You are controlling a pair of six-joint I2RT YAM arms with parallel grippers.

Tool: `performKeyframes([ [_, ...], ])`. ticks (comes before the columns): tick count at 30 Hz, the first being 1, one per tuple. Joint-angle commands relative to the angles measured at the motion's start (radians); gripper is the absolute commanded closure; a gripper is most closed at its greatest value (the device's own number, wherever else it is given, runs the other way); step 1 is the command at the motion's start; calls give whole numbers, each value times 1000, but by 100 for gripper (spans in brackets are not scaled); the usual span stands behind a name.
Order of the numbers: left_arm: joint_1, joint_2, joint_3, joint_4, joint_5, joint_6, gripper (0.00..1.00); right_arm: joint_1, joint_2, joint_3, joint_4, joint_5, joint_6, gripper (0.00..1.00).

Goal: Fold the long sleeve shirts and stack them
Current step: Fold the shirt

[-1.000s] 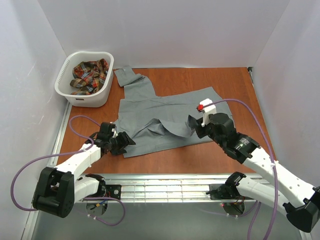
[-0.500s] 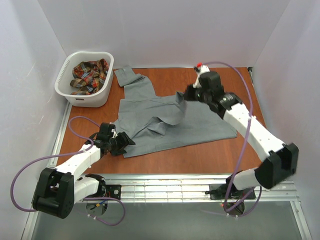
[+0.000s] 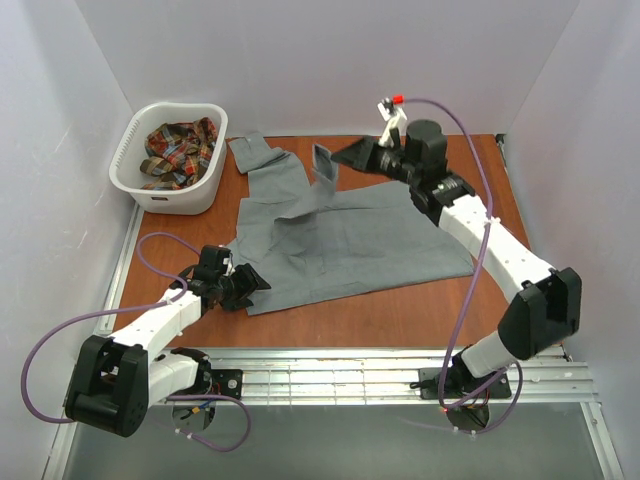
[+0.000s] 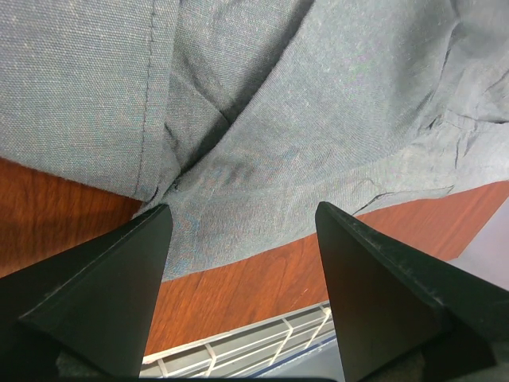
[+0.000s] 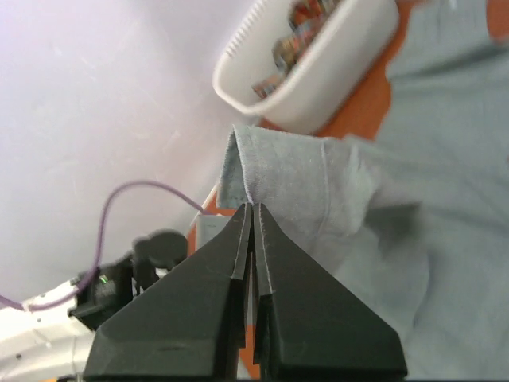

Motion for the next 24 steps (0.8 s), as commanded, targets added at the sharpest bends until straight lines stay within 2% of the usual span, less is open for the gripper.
performKeyframes([
  [1, -1, -17, -12, -6, -16, -8, 30, -40, -93, -203, 112, -67, 59, 99],
  [7, -1, -34, -22, -6, -24, -14, 31, -91, -298, -549, 92, -76, 36, 99],
  [10, -1, -39, -23, -13, -24, -14, 31, -141, -411, -671, 48, -16, 46, 99],
  [13, -1, -48, -23, -16, -27, -14, 31, -203, -504, -794, -77, 94, 22, 99],
  [16, -1, -50, -23, -17, -29, -14, 31, -253, -550, -855, -208, 251, -44, 76],
  [17, -1, -47, -23, -17, -26, -12, 31, -255, -555, -858, -242, 345, -76, 63],
  [19, 1, -43, -23, -16, -20, -9, 31, -255, -552, -832, -308, 363, -168, 54],
  [21, -1, -43, -23, -16, -21, -3, 31, -241, -535, -774, -323, 316, -245, 52],
  [22, 1, -42, -23, -16, -20, -1, 31, -224, -512, -748, -323, 271, -339, 52],
  [24, -1, -40, -22, -16, -20, -1, 31, -126, -483, -665, -340, 266, -436, 52],
])
